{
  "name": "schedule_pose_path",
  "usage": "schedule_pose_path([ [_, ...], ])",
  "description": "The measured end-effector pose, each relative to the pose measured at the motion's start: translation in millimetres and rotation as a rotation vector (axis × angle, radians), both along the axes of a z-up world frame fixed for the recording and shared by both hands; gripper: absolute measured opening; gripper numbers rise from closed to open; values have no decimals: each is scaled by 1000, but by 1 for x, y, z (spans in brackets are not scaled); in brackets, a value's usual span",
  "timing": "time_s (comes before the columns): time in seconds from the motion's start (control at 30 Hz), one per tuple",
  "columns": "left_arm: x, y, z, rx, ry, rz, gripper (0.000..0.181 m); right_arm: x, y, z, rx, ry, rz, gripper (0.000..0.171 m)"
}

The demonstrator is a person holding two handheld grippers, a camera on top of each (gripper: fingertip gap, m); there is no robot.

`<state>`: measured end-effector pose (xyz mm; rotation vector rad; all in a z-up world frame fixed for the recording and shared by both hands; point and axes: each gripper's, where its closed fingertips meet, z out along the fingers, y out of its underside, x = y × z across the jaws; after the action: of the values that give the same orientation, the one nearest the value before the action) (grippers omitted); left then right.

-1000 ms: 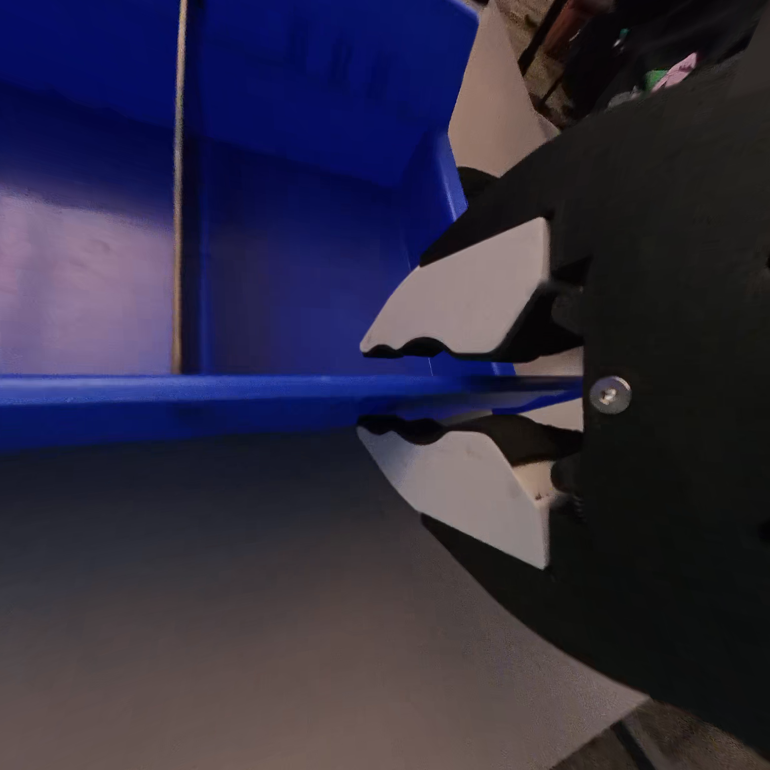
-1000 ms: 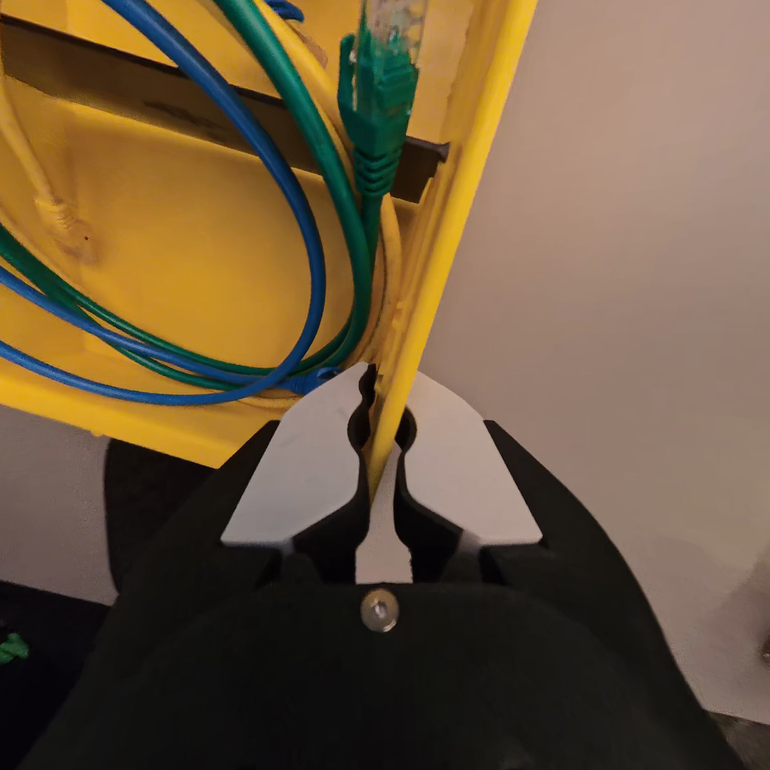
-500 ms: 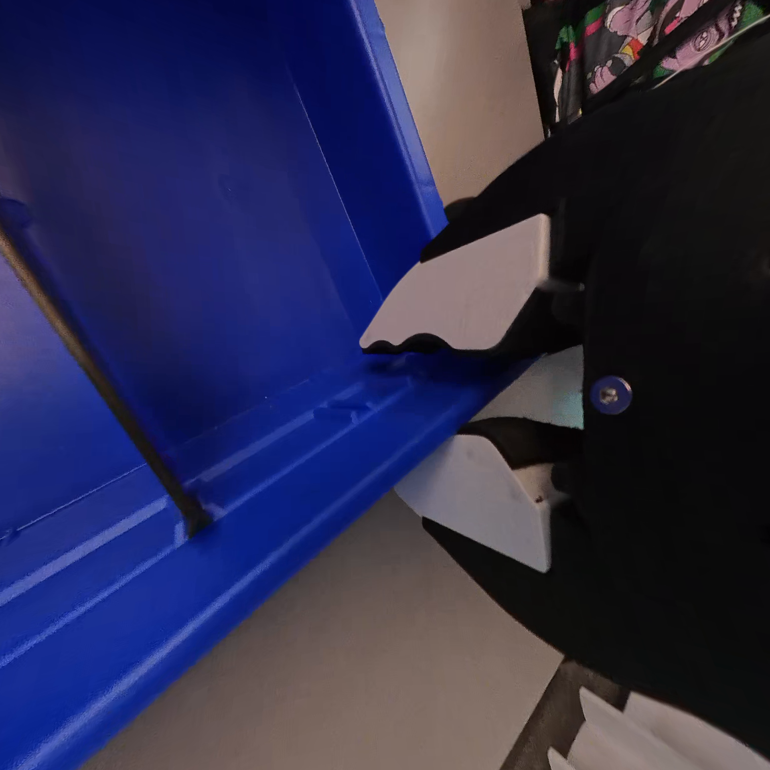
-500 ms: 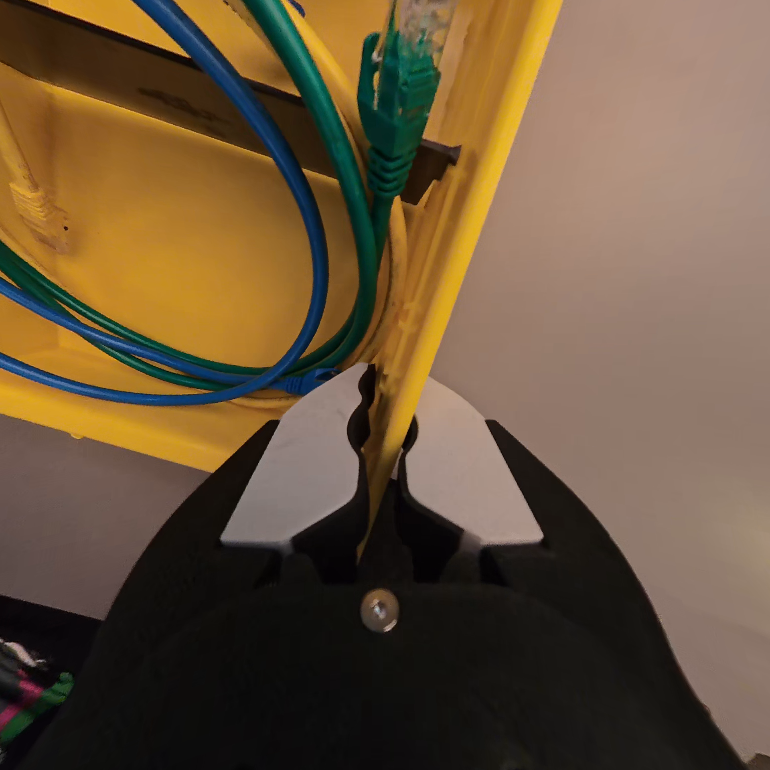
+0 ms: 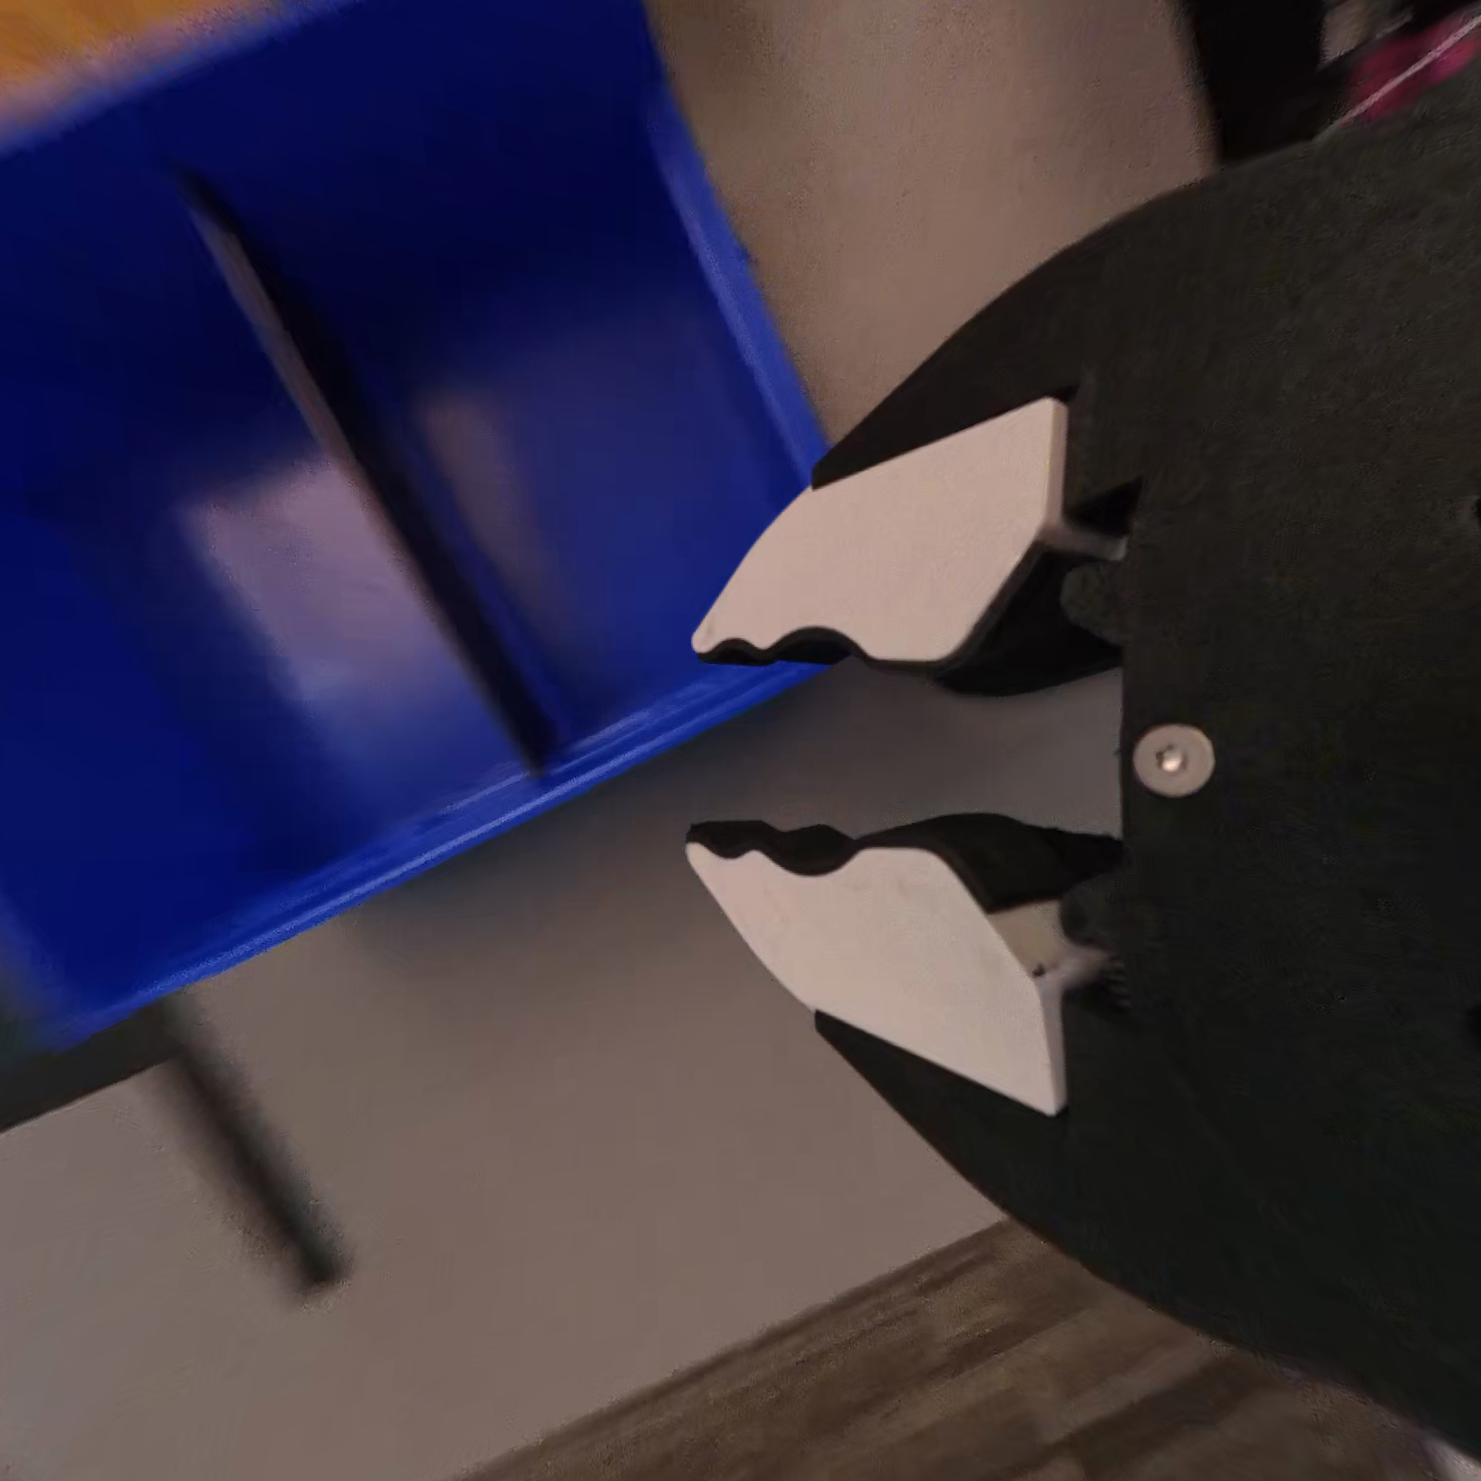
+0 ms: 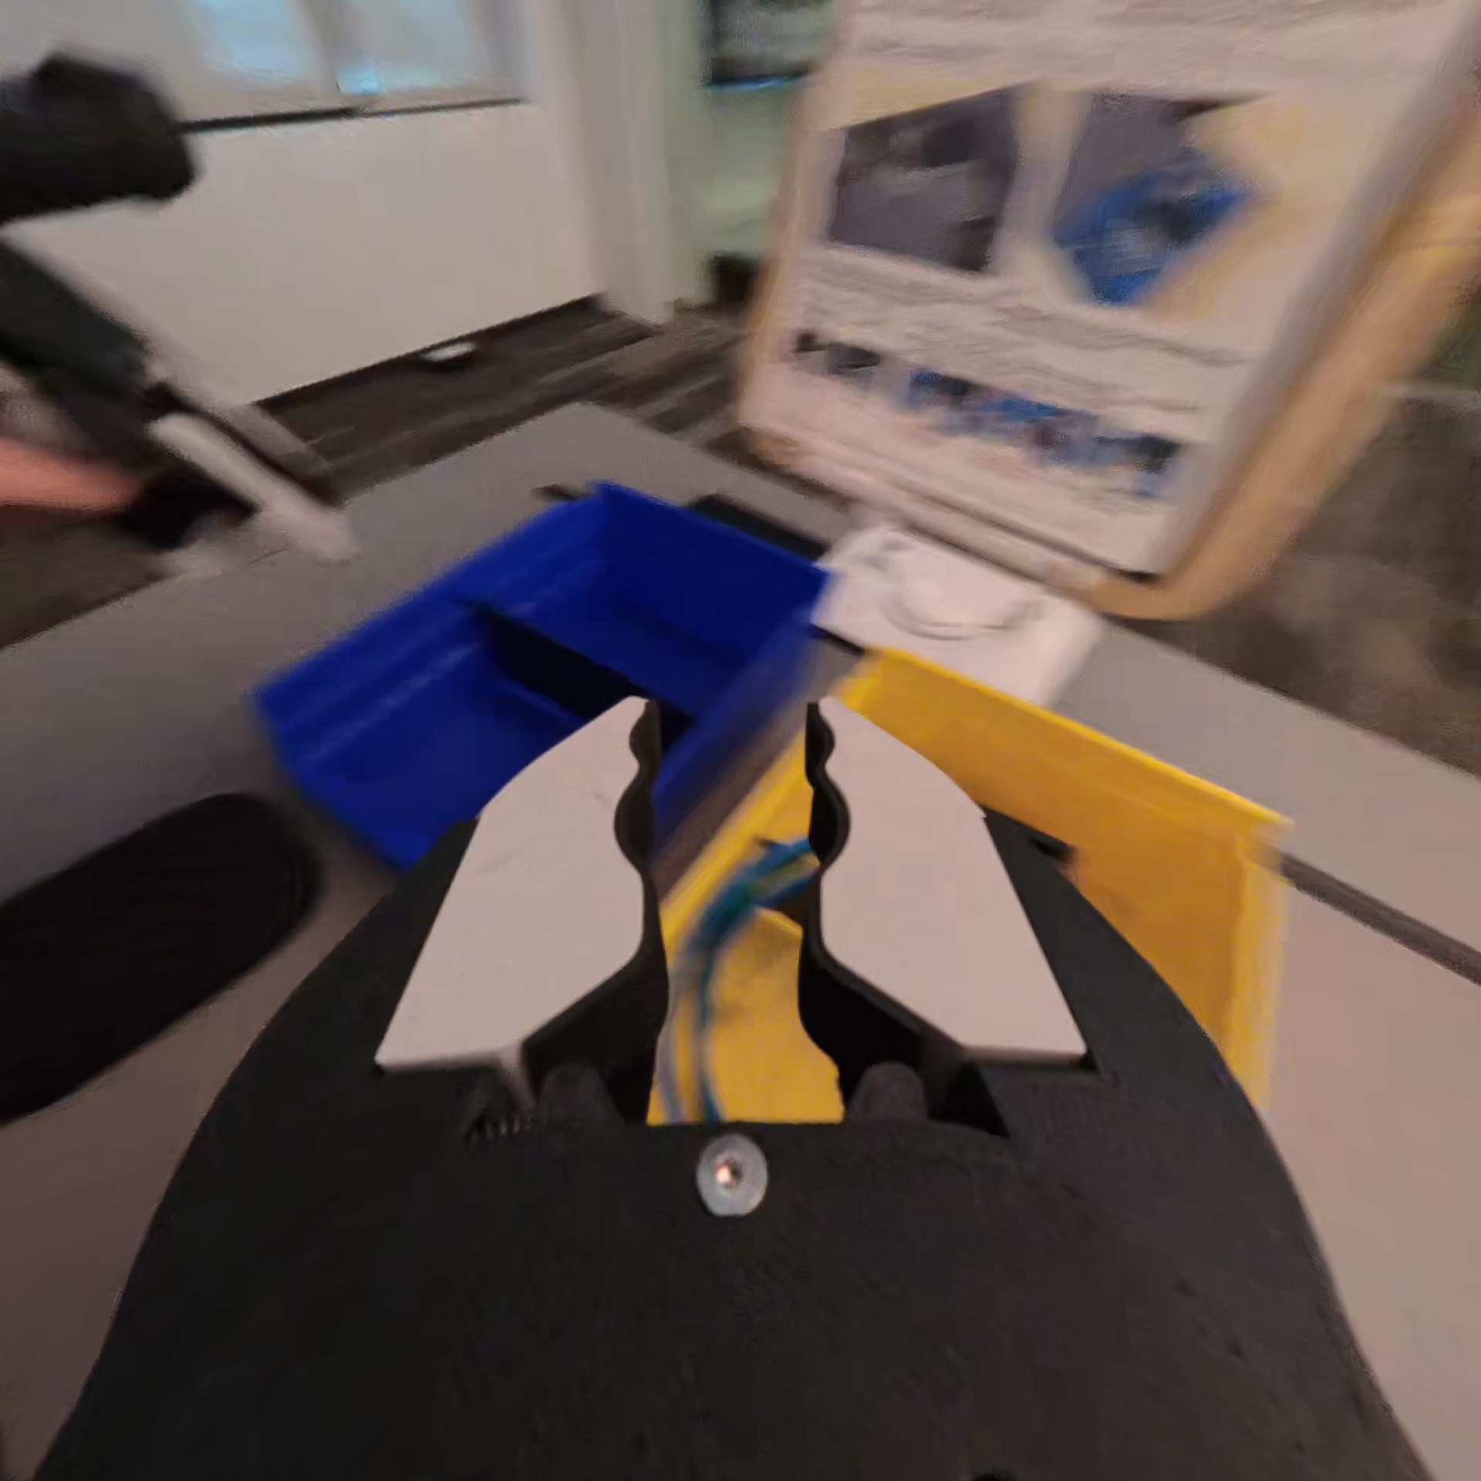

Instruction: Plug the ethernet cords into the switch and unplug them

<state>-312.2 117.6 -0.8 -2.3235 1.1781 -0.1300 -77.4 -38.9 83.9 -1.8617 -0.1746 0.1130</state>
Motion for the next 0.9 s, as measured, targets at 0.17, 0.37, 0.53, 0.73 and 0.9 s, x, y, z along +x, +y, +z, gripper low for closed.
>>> schedule_pose_path([
  [0.17, 36, 14, 111, 601, -369, 25, 51, -60, 65, -87, -558, 43, 110, 37],
  [0.37, 73, -8, 142, 911, -444, -44, 57, -60, 75, -160, -940, 50, -12, 32],
  [0.53, 87, -23, 149, 1006, -459, -70, 55, -59, 88, -183, -1014, 100, -127, 31],
  [0.73, 87, -30, 154, 1001, -494, -66, 54, -56, 99, -201, -1092, 95, -186, 30],
  [0.9, 83, -30, 156, 972, -520, -53, 55, -55, 105, -206, -1140, 111, -193, 20],
])
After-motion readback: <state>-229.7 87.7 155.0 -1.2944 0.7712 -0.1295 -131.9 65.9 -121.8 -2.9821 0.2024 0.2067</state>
